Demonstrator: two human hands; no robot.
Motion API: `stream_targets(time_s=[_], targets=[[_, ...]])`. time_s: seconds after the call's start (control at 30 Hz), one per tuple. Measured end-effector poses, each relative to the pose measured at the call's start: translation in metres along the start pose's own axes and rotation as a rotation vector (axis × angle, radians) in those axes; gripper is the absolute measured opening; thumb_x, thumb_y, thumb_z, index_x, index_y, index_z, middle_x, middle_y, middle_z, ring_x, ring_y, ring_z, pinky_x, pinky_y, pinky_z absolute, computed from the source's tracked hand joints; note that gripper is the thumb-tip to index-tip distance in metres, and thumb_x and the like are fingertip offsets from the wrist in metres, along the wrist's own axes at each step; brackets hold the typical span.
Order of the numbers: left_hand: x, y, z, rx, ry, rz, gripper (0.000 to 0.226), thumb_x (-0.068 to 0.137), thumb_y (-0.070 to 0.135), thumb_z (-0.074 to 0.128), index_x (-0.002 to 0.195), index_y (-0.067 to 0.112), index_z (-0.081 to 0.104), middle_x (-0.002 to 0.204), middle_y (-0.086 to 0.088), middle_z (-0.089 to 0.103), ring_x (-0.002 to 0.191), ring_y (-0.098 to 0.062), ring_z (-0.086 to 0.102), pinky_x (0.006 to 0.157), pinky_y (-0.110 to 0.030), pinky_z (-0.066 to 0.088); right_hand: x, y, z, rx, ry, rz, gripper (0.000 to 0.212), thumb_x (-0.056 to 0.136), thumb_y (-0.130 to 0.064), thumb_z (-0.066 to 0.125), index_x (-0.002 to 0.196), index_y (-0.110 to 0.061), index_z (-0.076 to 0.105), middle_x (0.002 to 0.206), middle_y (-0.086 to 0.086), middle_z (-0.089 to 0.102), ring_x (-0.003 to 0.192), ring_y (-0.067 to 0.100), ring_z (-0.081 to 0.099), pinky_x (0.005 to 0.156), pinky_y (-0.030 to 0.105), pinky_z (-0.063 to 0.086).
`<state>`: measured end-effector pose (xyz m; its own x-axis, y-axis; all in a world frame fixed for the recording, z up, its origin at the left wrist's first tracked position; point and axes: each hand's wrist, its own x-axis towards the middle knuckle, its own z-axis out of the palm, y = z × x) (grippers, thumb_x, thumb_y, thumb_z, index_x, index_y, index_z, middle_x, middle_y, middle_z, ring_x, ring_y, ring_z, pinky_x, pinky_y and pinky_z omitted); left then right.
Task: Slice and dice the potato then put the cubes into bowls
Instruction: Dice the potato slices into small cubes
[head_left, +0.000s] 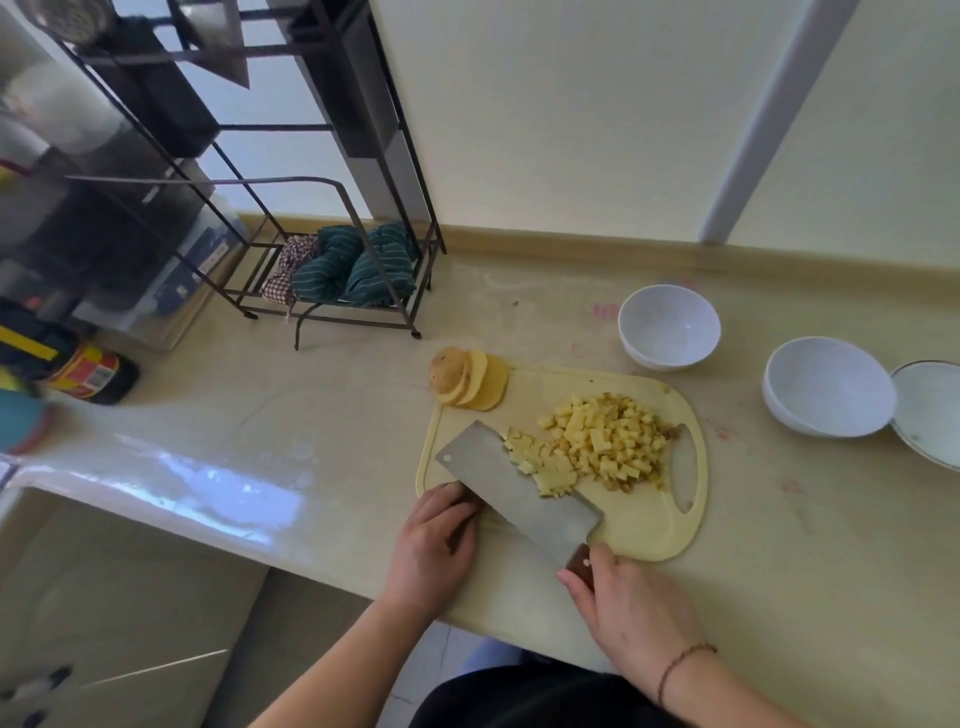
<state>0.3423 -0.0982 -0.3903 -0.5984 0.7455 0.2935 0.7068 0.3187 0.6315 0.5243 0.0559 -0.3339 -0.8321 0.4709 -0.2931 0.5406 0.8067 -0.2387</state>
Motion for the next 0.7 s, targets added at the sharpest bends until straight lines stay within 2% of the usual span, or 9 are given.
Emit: stream_targets(time_s=[0.03, 0.1, 0.2, 0.3, 0.37, 0.47, 0.6, 0.7], targets=[[-0.001, 0.0, 0.0, 0.012, -0.006, 0.006, 0.025, 0.093, 0.018, 0.058, 0.098, 0.008, 0.08, 0.117, -0.002, 0.071, 0.112, -0.014, 0.064, 0.104, -0.016, 0.045, -0.001, 0.003, 0.004, 0.002, 0.074, -0.033, 0.091, 0.073, -0.066, -0.027, 0.098, -0.026, 0.051, 0.073, -0.007, 0.065, 0.056, 0.009, 0.058, 0.039, 0.02, 0.021], [0.001, 0.001, 0.001, 0.035, -0.019, 0.018, 0.025, 0.092, 0.019, 0.058, 0.098, 0.009, 0.08, 0.118, -0.004, 0.07, 0.112, -0.016, 0.063, 0.104, -0.017, 0.045, -0.002, 0.007, 0.0, 0.112, 0.063, 0.011, 0.082, 0.067, -0.069, -0.021, 0.099, -0.028, 0.043, 0.08, -0.008, 0.062, 0.062, 0.011, 0.054, 0.045, 0.022, 0.03], [0.01, 0.004, 0.005, 0.03, -0.019, 0.035, 0.022, 0.091, 0.017, 0.059, 0.098, 0.01, 0.078, 0.115, -0.004, 0.069, 0.107, -0.018, 0.063, 0.097, -0.022, 0.049, -0.001, 0.011, -0.013, 0.287, 0.02, 0.053, 0.068, 0.072, -0.075, -0.004, 0.084, -0.027, 0.042, 0.07, -0.009, 0.055, 0.058, 0.01, 0.05, 0.046, 0.024, 0.035], [0.022, 0.008, 0.014, 0.024, -0.012, 0.039, 0.02, 0.09, 0.018, 0.06, 0.098, 0.011, 0.077, 0.113, -0.004, 0.069, 0.104, -0.021, 0.062, 0.092, -0.031, 0.052, 0.004, 0.014, -0.03, 0.648, -0.025, 0.136, 0.063, 0.077, -0.076, 0.024, 0.07, -0.019, 0.047, 0.056, -0.006, 0.05, 0.047, 0.009, 0.046, 0.05, 0.031, 0.04], [0.028, 0.01, 0.021, 0.025, -0.02, 0.037, 0.021, 0.09, 0.02, 0.06, 0.099, 0.012, 0.077, 0.113, -0.003, 0.069, 0.104, -0.022, 0.062, 0.093, -0.033, 0.052, 0.01, 0.021, -0.043, 1.062, -0.179, 0.282, 0.057, 0.084, -0.068, 0.039, 0.071, -0.013, 0.044, 0.053, -0.003, 0.04, 0.04, 0.012, 0.032, 0.038, 0.031, 0.03], [0.036, 0.016, 0.027, 0.034, -0.048, 0.034, 0.023, 0.09, 0.024, 0.06, 0.101, 0.013, 0.077, 0.113, -0.002, 0.069, 0.106, -0.02, 0.06, 0.096, -0.029, 0.049, 0.019, 0.045, -0.054, 1.557, -0.476, 0.469, 0.047, 0.092, -0.059, 0.045, 0.08, -0.013, 0.046, 0.057, 0.003, 0.033, 0.036, 0.01, 0.023, 0.035, 0.016, 0.022], [0.046, 0.029, 0.032, -0.02, -0.019, -0.08, 0.022, 0.087, 0.019, 0.062, 0.101, 0.011, 0.078, 0.11, -0.001, 0.07, 0.108, -0.014, 0.055, 0.1, -0.009, 0.037, 0.033, 0.075, -0.051, 1.843, -0.655, 0.576, 0.048, 0.09, -0.059, 0.043, 0.076, -0.014, 0.048, 0.059, 0.001, 0.023, 0.031, 0.006, 0.019, 0.033, 0.011, 0.021], [0.053, 0.039, 0.032, -0.072, 0.052, -0.209, 0.022, 0.081, 0.008, 0.069, 0.101, 0.011, 0.079, 0.11, 0.007, 0.067, 0.109, -0.003, 0.054, 0.098, -0.002, 0.035, 0.038, 0.092, -0.046, 1.94, -0.749, 0.553, 0.046, 0.088, -0.058, 0.052, 0.075, -0.013, 0.049, 0.056, -0.001, 0.024, 0.03, 0.005, 0.021, 0.032, 0.012, 0.022]])
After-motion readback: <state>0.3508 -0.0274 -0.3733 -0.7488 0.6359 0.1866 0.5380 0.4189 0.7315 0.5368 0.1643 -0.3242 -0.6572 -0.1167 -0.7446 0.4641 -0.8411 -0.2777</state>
